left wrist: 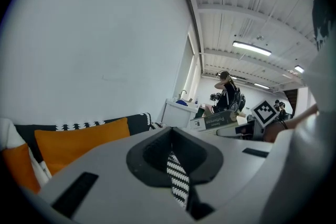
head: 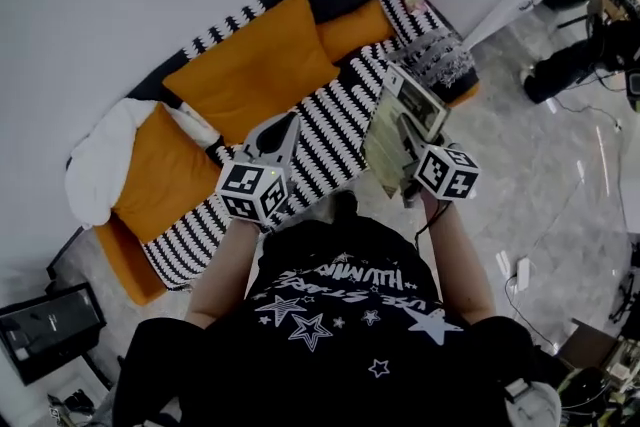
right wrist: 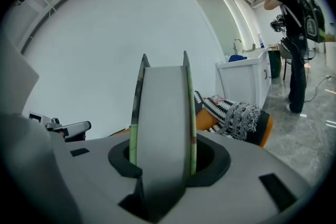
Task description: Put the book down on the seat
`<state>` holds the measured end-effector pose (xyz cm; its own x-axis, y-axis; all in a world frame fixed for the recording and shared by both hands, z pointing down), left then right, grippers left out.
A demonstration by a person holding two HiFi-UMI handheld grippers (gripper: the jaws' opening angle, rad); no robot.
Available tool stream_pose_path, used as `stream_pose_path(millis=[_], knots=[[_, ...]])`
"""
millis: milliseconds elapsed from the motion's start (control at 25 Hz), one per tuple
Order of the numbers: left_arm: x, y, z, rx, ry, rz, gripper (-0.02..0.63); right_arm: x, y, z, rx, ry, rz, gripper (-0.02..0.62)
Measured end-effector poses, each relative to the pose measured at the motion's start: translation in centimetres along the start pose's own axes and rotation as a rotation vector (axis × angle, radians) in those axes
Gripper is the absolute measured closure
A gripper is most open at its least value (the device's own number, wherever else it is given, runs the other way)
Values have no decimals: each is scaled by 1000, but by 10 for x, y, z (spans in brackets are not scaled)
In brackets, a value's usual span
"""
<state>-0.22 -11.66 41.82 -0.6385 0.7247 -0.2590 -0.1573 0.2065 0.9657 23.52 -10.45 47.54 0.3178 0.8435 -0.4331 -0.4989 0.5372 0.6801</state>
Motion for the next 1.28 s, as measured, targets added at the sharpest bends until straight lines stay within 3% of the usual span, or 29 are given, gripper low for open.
stream_pose_path(millis=[400,720,840,1040,1280], knots=[[-10,-1,5,24,-65,-4,598,-33,-3,3,39,-69,-98,426],[-25,-2,-45,50,-69,4,598,-70,-3,-34,82,-82,-139,426],[-29,-4,-55,53,-59,13,598,-78,-2,-31,98,-45,-153,426],[-37,17,-71,65,-43,-40,598,-94,14,-26,80,-25,-186,426],[-51,32,-80,86,-80,-102,598,-123,33,-2,59,-28,-268,426]])
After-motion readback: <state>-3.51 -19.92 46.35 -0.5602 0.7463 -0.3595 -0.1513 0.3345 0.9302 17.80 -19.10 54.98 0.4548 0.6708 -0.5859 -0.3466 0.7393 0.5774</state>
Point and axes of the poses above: the fingertips, and each gripper's own axes: x backward along the fingers, z to its right, y out of its underside, the point moved 1 cm from there along x, backward along the fingers, and after that the axes turned 13 degrees about -x, right-handed, at the moved point
